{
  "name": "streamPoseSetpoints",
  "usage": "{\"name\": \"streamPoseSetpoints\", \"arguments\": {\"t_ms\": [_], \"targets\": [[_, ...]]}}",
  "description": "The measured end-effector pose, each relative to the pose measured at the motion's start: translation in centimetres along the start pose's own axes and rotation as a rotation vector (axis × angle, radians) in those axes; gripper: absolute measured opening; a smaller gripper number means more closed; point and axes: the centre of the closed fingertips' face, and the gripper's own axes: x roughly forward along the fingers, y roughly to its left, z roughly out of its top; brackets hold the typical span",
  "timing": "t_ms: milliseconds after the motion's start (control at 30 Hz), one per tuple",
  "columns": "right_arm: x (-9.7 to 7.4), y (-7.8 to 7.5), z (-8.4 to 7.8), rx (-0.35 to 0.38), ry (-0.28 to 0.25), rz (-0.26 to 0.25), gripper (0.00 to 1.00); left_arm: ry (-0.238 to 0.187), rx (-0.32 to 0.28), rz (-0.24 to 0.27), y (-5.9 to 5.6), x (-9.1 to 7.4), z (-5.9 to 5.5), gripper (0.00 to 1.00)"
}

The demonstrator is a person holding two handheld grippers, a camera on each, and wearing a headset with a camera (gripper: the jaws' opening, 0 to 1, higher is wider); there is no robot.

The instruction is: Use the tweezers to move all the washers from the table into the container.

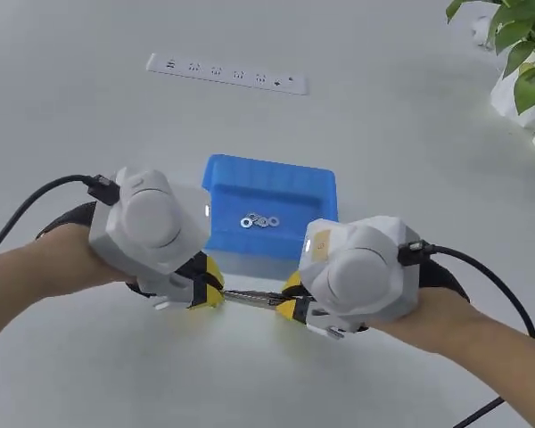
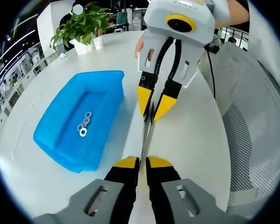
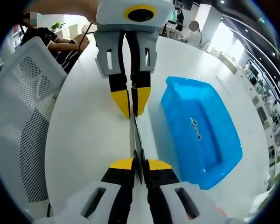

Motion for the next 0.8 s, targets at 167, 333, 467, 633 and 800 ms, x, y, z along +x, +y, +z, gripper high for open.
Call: {"name": "streamPoseSetpoints", "arguments": {"t_ms": [167, 333, 467, 633, 800], "targets": [[0.0, 0.0, 0.0, -0.003, 0.005, 0.011, 0.11, 0.011, 0.003, 0.008, 0.1, -0.1, -0.1, 0.11], [-0.3, -0.2, -0.3, -0.009, 0.010, -0.004, 0.12, -0.002, -0.022, 0.023, 0.3, -0.8, 0.1, 0.11], [-0.8, -0.4, 0.3, 0.061, -0.045, -0.015, 0.16, -0.037, -0.067, 0.061, 0.6, -1.9, 0.5, 0.11], [-1.6, -0.7, 0.3, 0.140, -0.077, -0.040, 0.17, -0.077, -0.132, 0.108, 0.7, -3.6, 0.4, 0.11], [-3.1, -0.7, 0.5, 0.232, -0.139, -0.088, 0.17, -0.167, -0.247, 0.205, 0.9, -6.1, 0.8, 0.11]]}}
